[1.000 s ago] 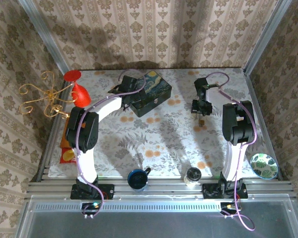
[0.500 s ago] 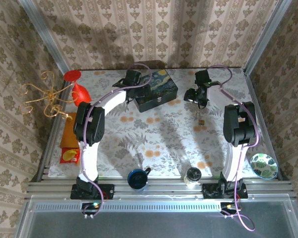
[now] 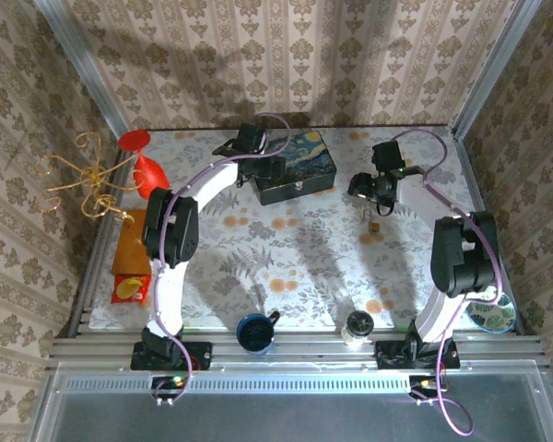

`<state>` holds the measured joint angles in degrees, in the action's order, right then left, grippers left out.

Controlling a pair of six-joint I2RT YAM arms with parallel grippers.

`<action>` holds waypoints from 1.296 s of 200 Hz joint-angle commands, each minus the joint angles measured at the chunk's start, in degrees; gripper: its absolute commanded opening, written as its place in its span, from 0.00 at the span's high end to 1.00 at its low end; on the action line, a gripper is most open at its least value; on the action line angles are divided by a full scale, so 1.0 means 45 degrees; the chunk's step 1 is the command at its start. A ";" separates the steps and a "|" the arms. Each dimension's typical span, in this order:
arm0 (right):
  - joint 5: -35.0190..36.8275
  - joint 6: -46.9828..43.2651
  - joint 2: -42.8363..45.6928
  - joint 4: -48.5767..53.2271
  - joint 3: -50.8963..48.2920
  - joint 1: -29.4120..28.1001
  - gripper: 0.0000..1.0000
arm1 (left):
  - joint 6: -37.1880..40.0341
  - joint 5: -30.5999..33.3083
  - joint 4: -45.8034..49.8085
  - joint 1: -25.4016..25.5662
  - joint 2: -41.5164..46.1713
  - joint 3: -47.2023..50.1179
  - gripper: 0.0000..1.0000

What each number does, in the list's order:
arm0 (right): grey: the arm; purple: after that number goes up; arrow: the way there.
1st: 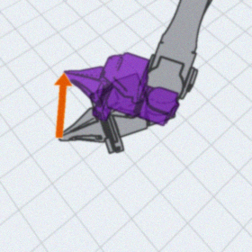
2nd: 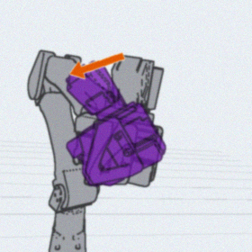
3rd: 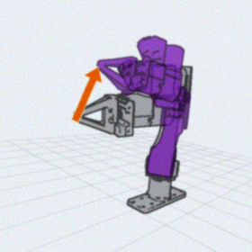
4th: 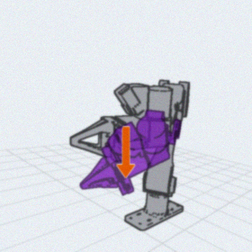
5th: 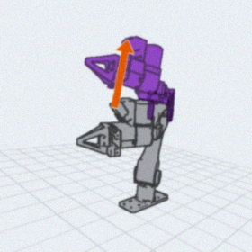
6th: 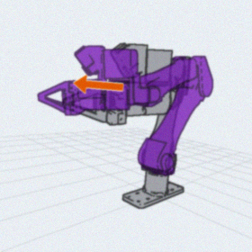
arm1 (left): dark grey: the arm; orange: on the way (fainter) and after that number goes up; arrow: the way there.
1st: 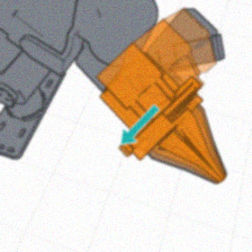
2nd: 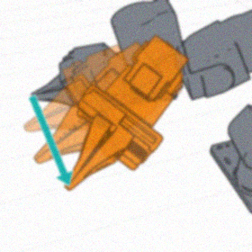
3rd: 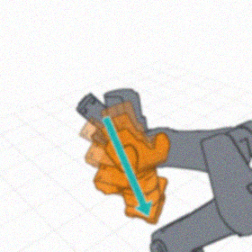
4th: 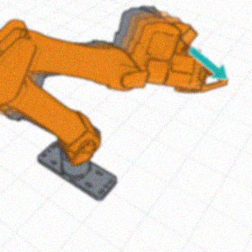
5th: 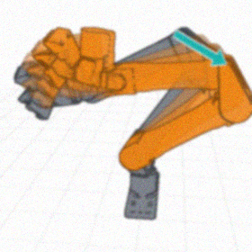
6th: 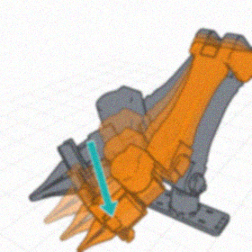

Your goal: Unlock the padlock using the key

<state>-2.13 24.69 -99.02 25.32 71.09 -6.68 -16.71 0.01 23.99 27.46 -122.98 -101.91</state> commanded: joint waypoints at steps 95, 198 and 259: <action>0.3747 -0.1130 0.8008 -0.2603 -0.6190 0.0703 0.05 | -0.0047 0.2009 -0.4149 0.0831 0.8488 0.8481 0.00; 0.4878 -0.2443 1.2080 -0.5809 -1.0101 0.0722 0.00 | 0.2677 0.3662 -0.7516 0.0322 1.4497 1.5972 0.00; 0.4935 -0.2687 1.2087 -0.7536 -1.1178 0.0724 0.00 | 0.3936 0.4328 -0.9059 -0.1448 1.6759 1.8429 0.00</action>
<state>18.48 14.46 -45.19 -2.28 22.48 -3.62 -2.44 18.57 -12.56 25.56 -50.68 -21.15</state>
